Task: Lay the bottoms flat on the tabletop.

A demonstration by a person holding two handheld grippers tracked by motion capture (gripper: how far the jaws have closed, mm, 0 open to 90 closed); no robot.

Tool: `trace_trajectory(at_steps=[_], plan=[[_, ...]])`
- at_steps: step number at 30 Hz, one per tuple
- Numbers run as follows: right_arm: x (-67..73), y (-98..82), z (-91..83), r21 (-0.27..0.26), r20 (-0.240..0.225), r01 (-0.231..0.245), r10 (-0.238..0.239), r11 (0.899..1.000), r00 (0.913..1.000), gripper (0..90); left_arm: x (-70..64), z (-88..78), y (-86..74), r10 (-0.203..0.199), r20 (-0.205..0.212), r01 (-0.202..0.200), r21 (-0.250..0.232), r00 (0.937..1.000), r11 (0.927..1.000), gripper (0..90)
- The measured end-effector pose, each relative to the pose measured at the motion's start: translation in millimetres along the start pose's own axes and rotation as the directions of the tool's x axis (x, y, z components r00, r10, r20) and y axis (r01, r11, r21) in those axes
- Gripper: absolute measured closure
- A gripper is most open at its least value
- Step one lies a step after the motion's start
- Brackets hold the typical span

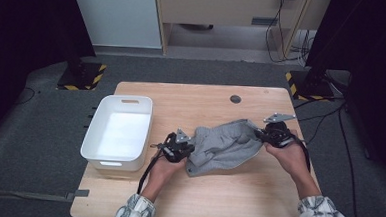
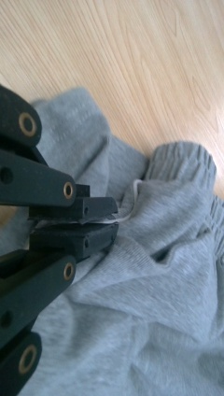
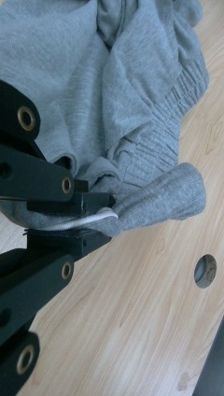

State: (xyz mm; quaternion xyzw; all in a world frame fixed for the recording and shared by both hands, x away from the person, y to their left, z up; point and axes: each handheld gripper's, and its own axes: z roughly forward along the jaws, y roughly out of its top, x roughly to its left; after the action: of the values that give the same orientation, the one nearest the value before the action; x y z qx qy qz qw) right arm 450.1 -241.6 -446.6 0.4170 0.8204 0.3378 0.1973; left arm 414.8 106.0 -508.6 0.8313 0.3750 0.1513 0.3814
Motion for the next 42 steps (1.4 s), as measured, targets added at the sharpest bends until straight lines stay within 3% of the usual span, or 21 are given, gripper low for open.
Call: trace_trajectory(at_steps=[6, 10, 17, 20, 26, 29, 32, 37, 42], plan=[[-1.3, -1.9, 0.6, -0.001, -0.003, -0.006, 0.006, 1.0, 1.0, 84.8, 3.2, -1.8, -1.6, 0.004, 0.008, -0.004, 0.003, 1.0, 1.0, 89.2], [0.9, -0.1, 1.3, -0.008, -0.008, -0.003, 0.003, 1.0, 1.0, 84.6, 6.0, -3.8, 6.1, -0.004, -0.016, 0.003, -0.025, 0.9999, 0.9997, 87.6], [2.8, 2.5, 1.7, -0.014, -0.019, 0.0, 0.0, 1.0, 0.9998, 84.2, 16.4, -2.2, 29.4, -0.064, -0.017, 0.063, -0.086, 0.9978, 0.9943, 79.3], [2.5, 2.1, 1.6, -0.015, -0.02, 0.001, -0.001, 1.0, 0.9998, 84.1, 19.0, 7.7, 31.2, -0.082, -0.018, 0.081, -0.068, 0.9965, 0.9944, 76.8], [1.0, 0.6, 1.1, -0.019, -0.024, -0.001, 0.001, 1.0, 0.9997, 84.0, 10.5, 21.4, 27.6, -0.114, 0.042, 0.117, -0.064, 0.9926, 0.9911, 69.7], [0.8, 0.2, 1.3, -0.017, -0.024, -0.003, 0.003, 1.0, 0.9997, 83.8, 6.7, 25.5, 26.1, -0.081, -0.012, 0.081, -0.048, 0.9966, 0.9956, 61.9], [1.8, 0.7, 0.9, -0.018, -0.032, -0.001, 0.0, 1.0, 0.9995, 83.1, 6.6, 29.4, 23.0, -0.107, -0.013, 0.107, -0.043, 0.9942, 0.9934, 54.4], [2.2, 1.7, 1.6, -0.018, -0.037, -0.005, 0.005, 1.0, 0.9993, 82.1, 5.4, 33.4, 15.4, -0.126, 0.025, 0.127, -0.031, 0.9917, 0.9915, 48.9], [4.4, 2.4, 4.6, -0.012, -0.043, -0.001, 0.0, 1.0, 0.9991, 81.2, 2.0, 38.8, 13.8, -0.117, 0.068, 0.118, -0.012, 0.9908, 0.9929, 47.3]])
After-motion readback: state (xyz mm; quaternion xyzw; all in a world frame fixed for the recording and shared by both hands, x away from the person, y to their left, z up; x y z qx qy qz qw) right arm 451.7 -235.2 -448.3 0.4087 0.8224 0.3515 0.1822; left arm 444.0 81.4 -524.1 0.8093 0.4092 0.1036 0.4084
